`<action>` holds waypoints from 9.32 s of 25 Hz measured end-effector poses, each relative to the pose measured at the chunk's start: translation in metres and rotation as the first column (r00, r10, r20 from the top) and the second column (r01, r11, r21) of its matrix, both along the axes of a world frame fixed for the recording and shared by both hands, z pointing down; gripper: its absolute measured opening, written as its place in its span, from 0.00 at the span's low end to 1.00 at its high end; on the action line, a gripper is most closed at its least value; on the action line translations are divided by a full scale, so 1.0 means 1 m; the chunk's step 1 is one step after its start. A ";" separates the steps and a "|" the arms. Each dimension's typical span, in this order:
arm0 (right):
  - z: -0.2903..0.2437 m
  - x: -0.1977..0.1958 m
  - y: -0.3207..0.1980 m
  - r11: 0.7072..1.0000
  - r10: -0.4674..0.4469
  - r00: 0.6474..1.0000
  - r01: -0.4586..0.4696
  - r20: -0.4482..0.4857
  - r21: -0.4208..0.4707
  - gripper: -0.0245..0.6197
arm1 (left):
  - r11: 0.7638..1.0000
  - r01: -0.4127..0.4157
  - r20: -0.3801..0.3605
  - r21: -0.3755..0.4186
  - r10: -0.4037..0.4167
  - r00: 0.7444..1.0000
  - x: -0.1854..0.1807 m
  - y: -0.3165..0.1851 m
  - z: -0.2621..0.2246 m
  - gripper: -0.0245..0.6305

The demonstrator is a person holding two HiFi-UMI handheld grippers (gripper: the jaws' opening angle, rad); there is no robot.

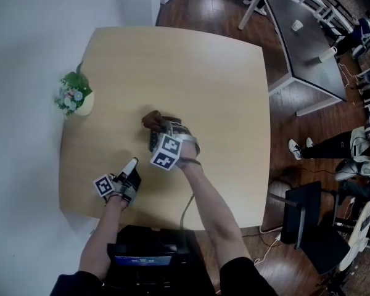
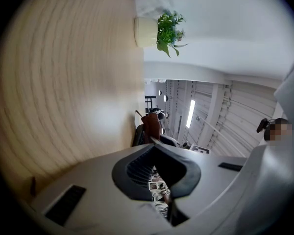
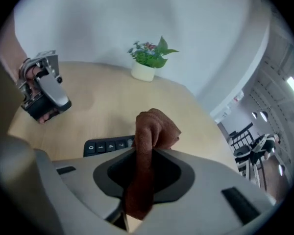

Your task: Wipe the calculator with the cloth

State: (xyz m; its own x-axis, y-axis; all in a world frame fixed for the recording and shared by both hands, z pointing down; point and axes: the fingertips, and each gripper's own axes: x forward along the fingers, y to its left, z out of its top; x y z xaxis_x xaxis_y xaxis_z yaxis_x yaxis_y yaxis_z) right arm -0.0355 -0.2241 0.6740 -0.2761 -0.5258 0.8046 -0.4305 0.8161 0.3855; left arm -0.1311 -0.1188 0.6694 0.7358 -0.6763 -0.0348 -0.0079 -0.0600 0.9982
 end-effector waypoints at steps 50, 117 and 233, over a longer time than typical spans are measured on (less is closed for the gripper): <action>-0.022 0.072 -0.010 0.996 0.034 0.999 -0.035 0.018 0.084 0.17 | 0.999 -0.034 -0.011 -0.013 0.034 0.999 0.008 -0.001 -0.003 0.04; 0.010 0.112 -0.008 0.741 0.670 0.594 -0.494 0.445 -0.456 0.18 | 0.968 -0.237 0.344 0.087 0.194 0.919 0.067 -0.077 -0.003 0.04; -0.011 0.050 0.152 0.611 0.782 0.355 -0.274 0.513 -0.743 0.16 | 0.999 -0.028 0.259 -0.035 0.037 0.965 0.015 -0.047 0.012 0.03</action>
State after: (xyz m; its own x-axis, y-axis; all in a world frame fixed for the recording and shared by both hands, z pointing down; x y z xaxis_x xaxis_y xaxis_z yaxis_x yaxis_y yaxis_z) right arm 0.0149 -0.0719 0.6630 -0.6733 -0.4382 0.5955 -0.7208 0.2096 -0.6607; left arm -0.1162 -0.1655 0.6812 0.7384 -0.6496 0.1809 -0.2659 -0.0341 0.9634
